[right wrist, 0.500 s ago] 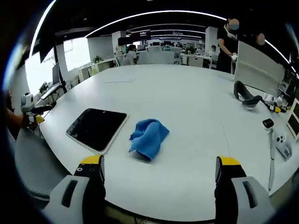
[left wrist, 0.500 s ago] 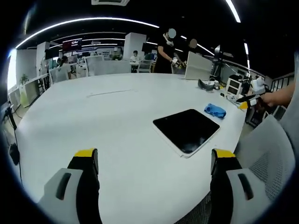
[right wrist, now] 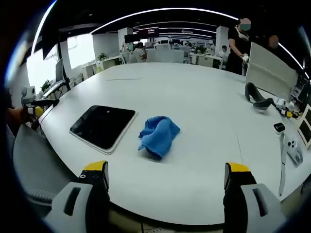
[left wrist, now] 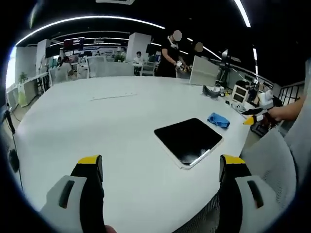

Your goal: Wipe the mirror surface with the cleaning cloth until all visible marks leave the cleaned area.

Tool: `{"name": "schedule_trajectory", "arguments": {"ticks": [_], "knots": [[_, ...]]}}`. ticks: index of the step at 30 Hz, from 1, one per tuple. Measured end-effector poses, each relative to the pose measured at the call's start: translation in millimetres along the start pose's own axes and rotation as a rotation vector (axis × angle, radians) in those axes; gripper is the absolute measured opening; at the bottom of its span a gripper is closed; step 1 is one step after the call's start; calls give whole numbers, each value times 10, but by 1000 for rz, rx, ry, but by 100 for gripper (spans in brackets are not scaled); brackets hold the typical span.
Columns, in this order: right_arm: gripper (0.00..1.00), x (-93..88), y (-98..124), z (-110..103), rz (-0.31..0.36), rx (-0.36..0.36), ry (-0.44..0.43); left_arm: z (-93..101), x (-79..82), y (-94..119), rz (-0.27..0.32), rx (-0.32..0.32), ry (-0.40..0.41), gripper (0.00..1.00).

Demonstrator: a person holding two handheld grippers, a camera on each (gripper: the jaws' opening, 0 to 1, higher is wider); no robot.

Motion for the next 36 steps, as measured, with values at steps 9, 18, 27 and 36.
{"name": "schedule_trajectory", "arguments": {"ticks": [9,18,27,36], "knots": [[97,72,-17,46,4,10,30,-4,-123,53,-4,64,26,98],[96,53,-23,-34,-29,15,10,-38,-47,64,16,73,57,98],[95,124,28,-49,-39,3,-6,56,-95,-25,-8,50,47,99],[91,271,34,-71,-89,10,-31,89,-198,-74,-51,43,-31,99]]}}
Point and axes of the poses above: the point that each gripper's makers call its tool centre point, and the gripper's own axes: y roughly backward along the fingers, z roughly to its right, x roughly out of its top, the point moved 4 cm from there along y, roughly backward along the fingers
